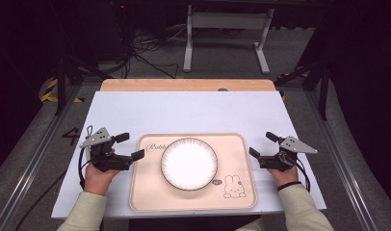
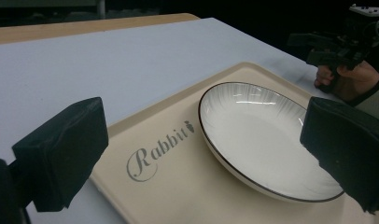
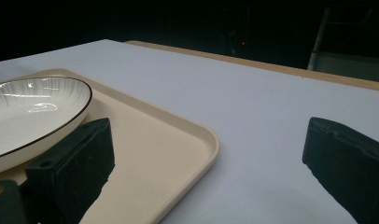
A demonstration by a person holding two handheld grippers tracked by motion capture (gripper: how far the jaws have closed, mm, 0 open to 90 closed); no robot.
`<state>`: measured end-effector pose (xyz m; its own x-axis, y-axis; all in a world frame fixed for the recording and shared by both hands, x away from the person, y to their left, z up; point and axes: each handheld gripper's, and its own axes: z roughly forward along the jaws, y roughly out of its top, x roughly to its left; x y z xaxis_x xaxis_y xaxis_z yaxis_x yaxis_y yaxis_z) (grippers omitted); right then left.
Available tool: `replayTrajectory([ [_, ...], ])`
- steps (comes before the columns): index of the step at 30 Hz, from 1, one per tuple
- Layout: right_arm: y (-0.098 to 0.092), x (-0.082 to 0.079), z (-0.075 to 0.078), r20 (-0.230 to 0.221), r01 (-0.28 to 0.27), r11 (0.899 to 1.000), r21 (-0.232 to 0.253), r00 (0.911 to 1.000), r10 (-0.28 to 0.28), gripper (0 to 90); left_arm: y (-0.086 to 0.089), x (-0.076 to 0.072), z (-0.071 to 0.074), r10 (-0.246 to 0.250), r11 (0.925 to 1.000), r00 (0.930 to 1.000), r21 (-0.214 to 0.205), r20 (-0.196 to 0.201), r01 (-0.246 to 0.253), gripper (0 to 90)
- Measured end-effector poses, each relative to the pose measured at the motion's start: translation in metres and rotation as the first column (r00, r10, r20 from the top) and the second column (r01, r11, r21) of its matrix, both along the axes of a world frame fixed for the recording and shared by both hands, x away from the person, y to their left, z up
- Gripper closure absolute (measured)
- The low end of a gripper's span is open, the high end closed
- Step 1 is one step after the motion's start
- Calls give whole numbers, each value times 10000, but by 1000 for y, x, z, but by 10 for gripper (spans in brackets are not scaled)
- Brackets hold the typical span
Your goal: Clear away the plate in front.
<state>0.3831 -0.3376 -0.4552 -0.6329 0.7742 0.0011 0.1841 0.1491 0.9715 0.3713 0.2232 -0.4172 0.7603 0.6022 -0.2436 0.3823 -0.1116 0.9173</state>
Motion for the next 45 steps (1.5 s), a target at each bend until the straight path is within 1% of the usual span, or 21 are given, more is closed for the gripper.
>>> replayTrajectory([
  [3, 0, 0, 0, 5, 7, 10000, 11, 10000, -7, 24, 6, -2, -2, -9, 9999, 9999, -107, 160, 10, 11],
  [7, 0, 0, 0, -8, 9, 10000, 24, 10000, -9, 24, 13, -3, -6, -126, 9999, 9991, 2, 405, 126, 23],
  [8, 0, 0, 0, -8, 7, 10000, 17, 10000, -7, 24, 15, -4, -8, -187, 9998, 9984, 48, 530, 185, 25],
  [11, 0, 0, 0, -1, -16, 10000, -26, 10000, 16, 24, 20, -4, -12, -199, 9998, 9980, 2, 599, 199, 28],
  [13, 0, -1, 0, -11, -28, 10000, -20, 10000, 28, 24, 24, -4, -16, -153, 9998, 9982, -147, 585, 162, 28],
  [15, 0, 0, 0, -9, -24, 10000, 16, 10000, 24, 23, 27, -4, -19, -72, 9999, 9979, -121, 648, 80, 28],
  [17, 0, 0, 0, -19, -15, 10000, 39, 10000, 15, 23, 29, -5, -20, -132, 9999, 9975, -34, 692, 134, 35],
  [18, 0, 0, 0, -16, -14, 10000, 37, 10000, 14, 23, 30, -5, -21, -128, 9999, 9964, 44, 842, 124, 37],
  [20, 0, 0, 0, -12, -18, 10000, 33, 10000, 18, 23, 31, -6, -23, -168, 9997, 9954, 171, 939, 153, 38],
  [26, 0, 0, 0, -21, -21, 10000, 42, 10000, 21, 23, 34, -7, -30, -152, 9996, 9970, 239, 761, 134, 29],
  [27, 0, 0, 0, -23, -23, 10000, 47, 10000, 23, 23, 36, -6, -33, -150, 9998, 9979, 138, 626, 142, 29],
  [31, 0, 0, 0, -6, -30, 10000, 42, 10000, 30, 23, 41, -7, -37, -106, 9993, 9983, 366, 579, 85, 29],
  [32, 0, 0, 0, -7, -32, 10000, 42, 10000, 32, 23, 42, -7, -39, -110, 9994, 9990, 337, 438, 96, 29],
  [34, 0, 0, 0, -12, -38, 10000, 52, 10000, 38, 23, 43, -7, -42, -86, 9993, 9995, 356, 318, 75, 27],
  [36, 0, 0, 0, -8, -37, 10000, 50, 10000, 37, 23, 44, -8, -42, -48, 9993, 9992, 366, 391, 34, 26],
  [37, 0, 0, 0, -10, -32, 10000, 49, 10000, 32, 23, 45, -8, -42, -65, 9992, 9994, 386, 334, 53, 26],
  [38, 0, 0, 0, -9, -33, 10000, 48, 10000, 33, 23, 45, -8, -43, -37, 9995, 9997, 304, 237, 30, 24],
  [40, 0, 0, 0, -8, -33, 10000, 47, 10000, 33, 23, 46, -7, -45, -30, 9997, 9999, 261, -104, 32, 19],
  [41, 0, 0, 0, -11, -32, 10000, 48, 10000, 32, 23, 47, -7, -46, -57, 9995, 9998, 297, -184, 62, 19],
  [44, 0, 0, 0, -9, -37, 10000, 52, 10000, 37, 23, 49, -7, -49, 173, 9995, 9987, 265, -485, -160, 21],
  [45, 0, 0, 0, -14, -33, 10000, 54, 10000, 33, 23, 50, -6, -50, 300, 9993, 9971, 261, -694, -282, 23],
])
